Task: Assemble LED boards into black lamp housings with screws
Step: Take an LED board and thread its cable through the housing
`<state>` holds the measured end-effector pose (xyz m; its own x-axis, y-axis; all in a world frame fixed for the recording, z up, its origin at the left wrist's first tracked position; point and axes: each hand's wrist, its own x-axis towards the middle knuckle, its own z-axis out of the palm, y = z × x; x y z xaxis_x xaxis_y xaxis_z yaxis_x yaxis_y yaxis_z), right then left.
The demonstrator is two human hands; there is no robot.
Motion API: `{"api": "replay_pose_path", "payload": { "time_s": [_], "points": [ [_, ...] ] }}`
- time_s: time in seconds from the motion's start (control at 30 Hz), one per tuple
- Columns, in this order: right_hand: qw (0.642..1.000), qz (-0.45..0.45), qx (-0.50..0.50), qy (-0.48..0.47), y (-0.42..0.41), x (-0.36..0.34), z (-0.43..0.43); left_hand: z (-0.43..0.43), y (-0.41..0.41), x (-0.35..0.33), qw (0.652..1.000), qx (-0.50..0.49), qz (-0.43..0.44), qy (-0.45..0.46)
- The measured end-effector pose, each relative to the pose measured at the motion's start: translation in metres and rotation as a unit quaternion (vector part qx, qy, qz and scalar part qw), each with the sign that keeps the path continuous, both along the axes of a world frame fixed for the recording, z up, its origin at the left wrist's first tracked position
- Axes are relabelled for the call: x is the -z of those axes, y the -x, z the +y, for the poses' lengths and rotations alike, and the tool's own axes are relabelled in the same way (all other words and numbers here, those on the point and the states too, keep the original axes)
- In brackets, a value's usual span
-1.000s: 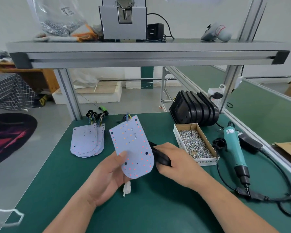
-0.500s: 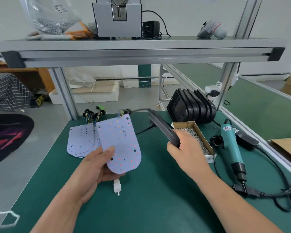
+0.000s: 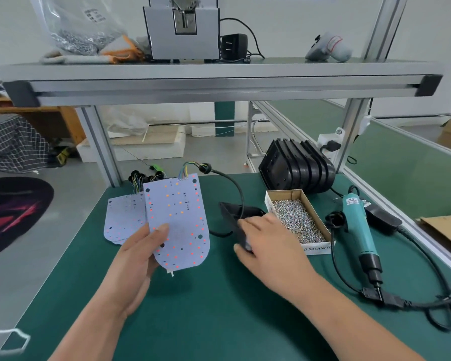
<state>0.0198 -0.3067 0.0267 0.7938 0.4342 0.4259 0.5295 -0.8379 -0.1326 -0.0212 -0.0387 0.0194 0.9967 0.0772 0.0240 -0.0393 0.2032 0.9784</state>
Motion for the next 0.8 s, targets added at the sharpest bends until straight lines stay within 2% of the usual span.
{"api": "replay_pose_path", "payload": {
  "time_s": [0.13, 0.2, 0.27, 0.3, 0.33, 0.4, 0.43, 0.47, 0.53, 0.6, 0.73, 0.8],
  "points": [
    [0.992, 0.115, -0.043, 0.007, 0.008, 0.012, 0.017, -0.011, 0.001, 0.003, 0.999, 0.048, -0.015, 0.004],
    [0.975, 0.193, -0.099, -0.049, 0.009, 0.011, 0.019, -0.018, 0.001, 0.004, 0.997, 0.072, -0.020, 0.001],
    [0.939, 0.274, -0.161, -0.129, 0.004, 0.004, 0.011, -0.024, 0.000, 0.006, 0.997, 0.081, -0.016, -0.008],
    [0.909, 0.327, -0.183, -0.182, 0.001, 0.000, 0.004, -0.027, 0.001, 0.007, 0.997, 0.078, -0.012, -0.020],
    [0.864, 0.390, -0.201, -0.247, -0.002, -0.005, -0.005, -0.030, 0.001, 0.008, 0.997, 0.069, -0.008, -0.040],
    [0.748, 0.488, -0.244, -0.377, -0.010, -0.009, -0.023, -0.038, 0.001, 0.007, 0.993, 0.049, -0.004, -0.106],
    [0.709, 0.504, -0.260, -0.418, -0.014, -0.008, -0.030, -0.044, 0.002, 0.006, 0.989, 0.041, -0.002, -0.142],
    [0.696, 0.498, -0.268, -0.441, -0.018, -0.006, -0.034, -0.050, 0.002, 0.006, 0.985, 0.035, 0.003, -0.170],
    [0.710, 0.455, -0.268, -0.466, -0.024, 0.002, -0.033, -0.061, 0.003, 0.006, 0.978, 0.030, 0.009, -0.206],
    [0.723, 0.402, -0.218, -0.518, -0.027, 0.006, -0.028, -0.068, 0.002, 0.008, 0.972, 0.037, 0.005, -0.232],
    [0.706, 0.319, -0.110, -0.622, -0.033, 0.009, -0.027, -0.071, 0.005, 0.014, 0.982, 0.052, 0.012, -0.180],
    [0.708, 0.300, -0.094, -0.632, -0.032, 0.004, -0.025, -0.070, 0.004, 0.016, 0.982, 0.052, 0.011, -0.180]
  ]
}}
